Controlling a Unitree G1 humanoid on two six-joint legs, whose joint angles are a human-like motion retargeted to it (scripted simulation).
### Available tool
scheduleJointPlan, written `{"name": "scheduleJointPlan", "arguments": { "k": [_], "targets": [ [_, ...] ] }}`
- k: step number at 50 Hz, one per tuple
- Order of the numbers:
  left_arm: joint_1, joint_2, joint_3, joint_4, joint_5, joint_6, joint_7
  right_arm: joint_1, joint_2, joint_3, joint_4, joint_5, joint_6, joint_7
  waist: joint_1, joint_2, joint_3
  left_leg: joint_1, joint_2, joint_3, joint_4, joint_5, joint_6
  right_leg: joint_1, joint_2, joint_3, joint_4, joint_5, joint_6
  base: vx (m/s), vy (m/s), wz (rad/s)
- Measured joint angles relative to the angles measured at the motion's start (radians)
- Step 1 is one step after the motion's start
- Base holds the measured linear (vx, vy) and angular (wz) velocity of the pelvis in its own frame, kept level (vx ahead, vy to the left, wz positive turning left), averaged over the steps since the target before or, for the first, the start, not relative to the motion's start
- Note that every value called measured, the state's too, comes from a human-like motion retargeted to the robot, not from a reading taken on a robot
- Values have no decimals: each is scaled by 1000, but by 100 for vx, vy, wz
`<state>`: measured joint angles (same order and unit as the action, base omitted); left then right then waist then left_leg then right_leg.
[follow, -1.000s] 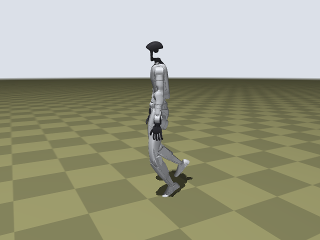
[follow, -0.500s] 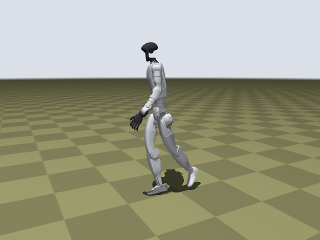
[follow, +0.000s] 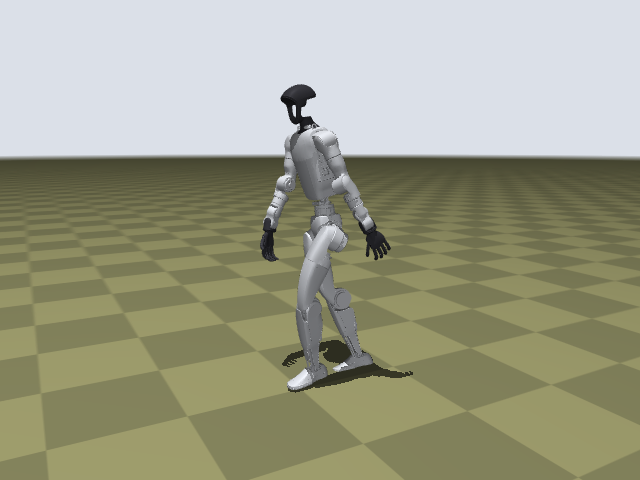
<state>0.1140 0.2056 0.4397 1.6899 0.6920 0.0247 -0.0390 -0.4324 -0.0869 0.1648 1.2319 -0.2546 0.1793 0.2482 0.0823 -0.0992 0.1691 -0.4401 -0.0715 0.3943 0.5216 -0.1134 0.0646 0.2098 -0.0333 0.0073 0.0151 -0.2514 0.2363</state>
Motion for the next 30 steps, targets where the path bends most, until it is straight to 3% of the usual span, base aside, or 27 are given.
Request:
{"name": "scheduleJointPlan", "arguments": {
  "k": [2, 5, 10, 13, 16, 19, 23, 25, 28, 30],
  "targets": [
    [-7, 3, 13, -37, 11, 2, -34, 39, 14, 19, 1, -9, 3, -4, 13, -9, -5, 40, -7, -49, -6, -10, -10, 28, -7, -47, 13, 29, 21, 74, -9, -79],
    [-54, 10, -15, -104, 8, -8, -69, 102, 34, 48, 23, -20, -3, -21, 33, -10, -15, 45, 88, 4, 34, -22, -14, 15, 4, -118, 62, 109, 25, 57, -22, -48],
    [-171, -42, -94, -259, -23, -20, -34, 210, -11, 11, 69, -72, 27, -20, 12, 109, 14, 194, 148, -105, -102, -7, -31, -97, 26, -148, 453, 295, 25, 52, 7, 10],
    [-197, -44, -148, -327, -90, -50, -47, 300, -21, -2, 96, -84, 15, -57, -103, 159, 6, 311, 134, -120, -211, 10, -10, -286, 50, -63, 852, 193, 25, 72, 31, 51],
    [-271, -3, -187, -350, -122, -66, -80, 356, -29, -44, 129, -53, 10, -70, -210, 148, -2, 381, 79, -115, -302, 24, 10, -460, -20, -131, 1050, 59, -61, 61, 16, 34],
    [-375, 47, -224, -357, -111, -72, -129, 404, -40, -111, 157, 0, 11, -49, -262, 128, 3, 445, 31, -117, -371, 29, 19, -595, -7, -166, 989, 9, -108, 40, 1, 19],
    [-485, 97, -291, -387, -118, -104, -157, 479, -70, -187, 192, 61, 19, -29, -332, 102, 6, 530, -42, -156, -416, 14, 41, -662, 102, -85, 580, 60, -137, 65, -3, 62],
    [-526, 115, -319, -417, -139, -127, -160, 507, -84, -216, 198, 70, 26, -22, -365, 88, 19, 576, -76, -184, -414, -3, 58, -646, 110, -37, 382, 158, -228, 65, -2, 63],
    [-558, 129, -339, -467, -168, -159, -172, 549, -100, -229, 195, 63, 23, -4, -404, 90, 28, 640, -85, -200, -390, -34, 85, -584, 107, -13, 275, 266, -367, 66, -4, 47],
    [-550, 127, -344, -504, -172, -176, -194, 581, -105, -239, 193, 41, 24, 8, -413, 97, 13, 678, -81, -198, -371, -57, 97, -539, 122, -58, 294, 178, -402, 95, -20, 17]
  ]
}}
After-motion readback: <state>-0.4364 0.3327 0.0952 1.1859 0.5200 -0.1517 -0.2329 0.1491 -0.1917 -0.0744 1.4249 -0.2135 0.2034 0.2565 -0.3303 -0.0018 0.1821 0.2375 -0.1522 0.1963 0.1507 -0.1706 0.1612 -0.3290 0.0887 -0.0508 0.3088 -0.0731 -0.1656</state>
